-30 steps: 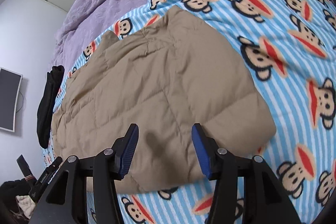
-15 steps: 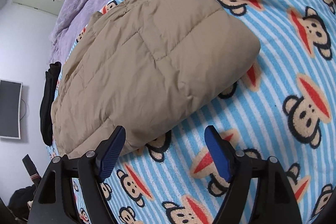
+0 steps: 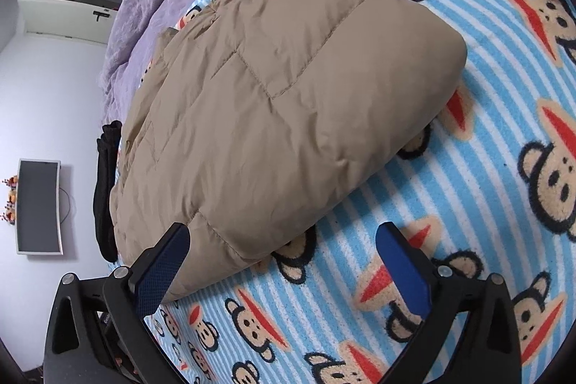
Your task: Fold large clothes
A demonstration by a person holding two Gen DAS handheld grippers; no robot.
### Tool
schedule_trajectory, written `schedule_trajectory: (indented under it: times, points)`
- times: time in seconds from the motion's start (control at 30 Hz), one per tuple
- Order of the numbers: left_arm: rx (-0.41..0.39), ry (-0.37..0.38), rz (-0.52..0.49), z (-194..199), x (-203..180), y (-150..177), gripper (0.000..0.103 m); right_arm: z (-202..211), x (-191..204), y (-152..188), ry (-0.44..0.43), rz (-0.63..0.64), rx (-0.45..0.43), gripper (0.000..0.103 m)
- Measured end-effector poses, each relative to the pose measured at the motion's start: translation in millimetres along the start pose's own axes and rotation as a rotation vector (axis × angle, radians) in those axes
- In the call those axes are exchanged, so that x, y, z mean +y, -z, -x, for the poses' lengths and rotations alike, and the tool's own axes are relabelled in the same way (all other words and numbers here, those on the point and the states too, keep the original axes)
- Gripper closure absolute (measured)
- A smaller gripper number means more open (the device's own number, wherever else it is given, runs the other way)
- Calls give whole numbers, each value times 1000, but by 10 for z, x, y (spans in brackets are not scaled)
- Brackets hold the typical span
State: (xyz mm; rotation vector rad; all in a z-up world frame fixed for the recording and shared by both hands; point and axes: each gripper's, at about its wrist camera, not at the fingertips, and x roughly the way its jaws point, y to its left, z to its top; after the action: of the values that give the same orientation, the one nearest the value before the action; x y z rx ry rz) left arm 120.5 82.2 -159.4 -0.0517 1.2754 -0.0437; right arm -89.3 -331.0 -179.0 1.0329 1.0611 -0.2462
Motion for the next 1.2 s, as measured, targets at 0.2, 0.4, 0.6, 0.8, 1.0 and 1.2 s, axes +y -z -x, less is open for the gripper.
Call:
schedule_trajectory:
  times: [0.2,0.4,0.6,0.8,1.0,1.2]
  points:
    - [-3,18,10,3,70,25,1,-183,-97,-127,-51,-85,43,0]
    - [115,300,267,-122,508,104,1,-239,-8,-159,-84,-71,44,0]
    - [176,464,362,-362,717,301,1,-277,-29,-174,-97,-87,54,0]
    - [135,566,372,-497,613,42,1,-317,-136,-191,-120,-113,62,0]
    - [62,569,381,-538,571,-373,1,-337,-15,-319,-200,-107,53,0]
    - [29,449,342,-658,456,-480,21,-587,48,-441,-252,-140,85,0]
